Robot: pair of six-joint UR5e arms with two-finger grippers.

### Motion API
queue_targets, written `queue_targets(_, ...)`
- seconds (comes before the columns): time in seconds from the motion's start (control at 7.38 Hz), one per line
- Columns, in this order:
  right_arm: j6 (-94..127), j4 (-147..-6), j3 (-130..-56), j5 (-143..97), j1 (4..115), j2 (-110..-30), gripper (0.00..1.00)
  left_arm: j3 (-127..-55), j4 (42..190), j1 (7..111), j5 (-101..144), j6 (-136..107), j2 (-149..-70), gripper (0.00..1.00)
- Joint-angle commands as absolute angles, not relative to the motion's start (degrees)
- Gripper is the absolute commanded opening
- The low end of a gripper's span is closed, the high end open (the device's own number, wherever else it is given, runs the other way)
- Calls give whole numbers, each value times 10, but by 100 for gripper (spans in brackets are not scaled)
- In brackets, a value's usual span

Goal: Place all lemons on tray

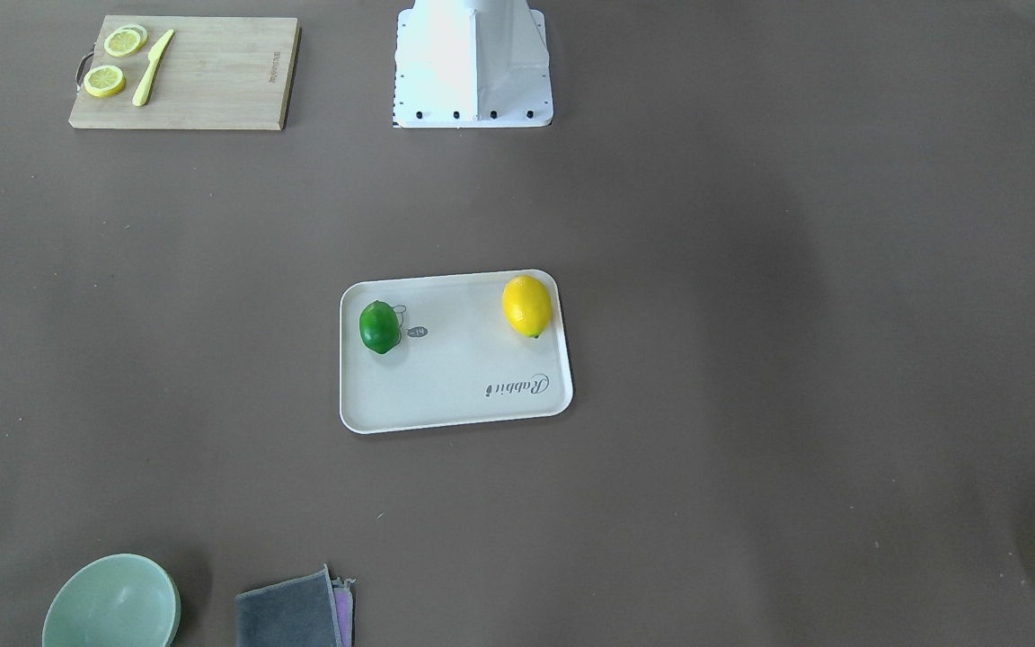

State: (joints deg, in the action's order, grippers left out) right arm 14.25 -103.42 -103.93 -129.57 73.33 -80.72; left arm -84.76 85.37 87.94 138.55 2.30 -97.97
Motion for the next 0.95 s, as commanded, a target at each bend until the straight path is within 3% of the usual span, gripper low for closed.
queue_targets(0.0, 132, -1033, -1052, -1291, 740, -834, 100, -868, 853, 880, 1383, 25, -959, 98)
queue_targets(0.81, 140, -1029, -1048, -1297, 739, -831, 100, -836, 874, 876, 1375, 20, -1013, 98)
